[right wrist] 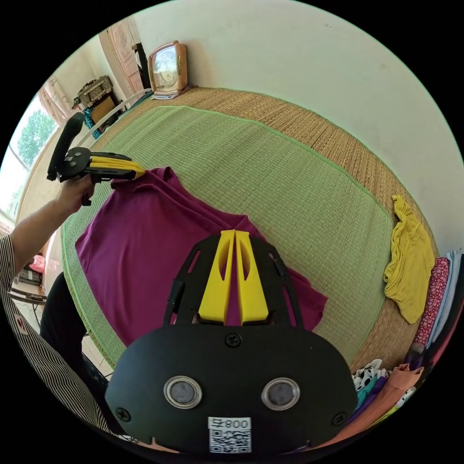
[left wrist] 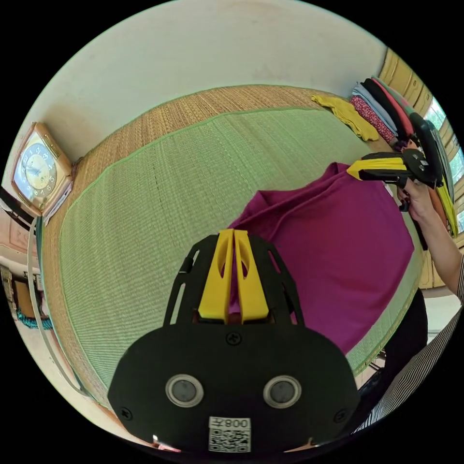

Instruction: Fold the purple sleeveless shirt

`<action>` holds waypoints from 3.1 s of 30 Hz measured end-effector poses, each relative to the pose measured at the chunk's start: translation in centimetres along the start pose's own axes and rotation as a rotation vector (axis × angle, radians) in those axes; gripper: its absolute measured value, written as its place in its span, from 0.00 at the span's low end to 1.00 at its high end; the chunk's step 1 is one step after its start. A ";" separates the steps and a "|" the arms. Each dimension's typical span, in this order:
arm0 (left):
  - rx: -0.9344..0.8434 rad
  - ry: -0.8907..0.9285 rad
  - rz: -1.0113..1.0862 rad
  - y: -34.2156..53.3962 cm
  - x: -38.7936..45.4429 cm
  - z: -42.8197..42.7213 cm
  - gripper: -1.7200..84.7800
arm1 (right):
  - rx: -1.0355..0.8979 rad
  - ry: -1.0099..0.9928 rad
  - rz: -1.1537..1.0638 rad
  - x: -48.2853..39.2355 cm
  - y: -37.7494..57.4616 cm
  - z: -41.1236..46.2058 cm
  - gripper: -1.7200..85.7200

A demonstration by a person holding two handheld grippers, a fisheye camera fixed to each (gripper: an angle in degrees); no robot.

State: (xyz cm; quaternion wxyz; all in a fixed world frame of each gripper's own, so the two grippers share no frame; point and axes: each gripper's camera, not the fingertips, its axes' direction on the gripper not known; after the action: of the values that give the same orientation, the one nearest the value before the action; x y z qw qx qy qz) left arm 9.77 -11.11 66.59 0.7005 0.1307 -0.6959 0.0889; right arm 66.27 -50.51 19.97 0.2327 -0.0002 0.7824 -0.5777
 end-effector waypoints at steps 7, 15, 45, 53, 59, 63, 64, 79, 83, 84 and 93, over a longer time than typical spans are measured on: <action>0.113 0.104 -0.052 1.7 -1.4 -2.3 0.02 | 0.037 -0.016 0.041 1.3 1.3 -0.2 0.02; -0.041 0.076 0.089 4.3 1.1 0.5 0.02 | 0.101 -0.057 0.054 1.0 5.3 -1.0 0.02; 0.089 0.167 -0.303 14.7 -11.9 1.5 0.02 | 0.068 -0.054 0.315 10.1 16.8 3.7 0.02; 0.132 0.339 -0.364 24.9 -11.5 -0.6 0.06 | 0.107 -0.166 0.329 9.0 24.4 0.8 0.03; 0.067 0.491 -0.473 33.4 -11.1 0.5 0.09 | 0.071 -0.293 0.487 8.3 35.7 0.3 0.07; 0.039 0.561 -0.518 35.2 -10.9 2.1 0.06 | 0.067 -0.375 0.584 8.9 39.7 1.7 0.09; 0.028 0.583 -0.522 35.2 -10.8 2.8 0.05 | 0.063 -0.385 0.591 9.1 40.0 2.0 0.09; 0.001 0.545 -0.531 35.0 -7.7 3.7 0.01 | 0.003 -0.470 0.586 11.1 41.5 4.3 0.03; -0.047 0.510 -0.542 35.4 -6.0 4.9 0.02 | -0.047 -0.481 0.586 10.4 42.7 5.4 0.03; -0.060 0.505 -0.547 35.5 -5.7 5.2 0.02 | -0.065 -0.494 0.597 10.3 43.1 6.2 0.03; -0.040 0.418 -0.645 37.2 -1.1 5.6 0.03 | -0.032 -0.549 0.657 11.0 44.8 7.9 0.03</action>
State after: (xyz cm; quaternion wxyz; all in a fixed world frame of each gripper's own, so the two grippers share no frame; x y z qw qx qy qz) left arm -6.96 22.59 67.71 0.8217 0.3083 -0.4627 -0.1252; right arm 71.38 -45.73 -26.36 0.6040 0.0916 0.6586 -0.4394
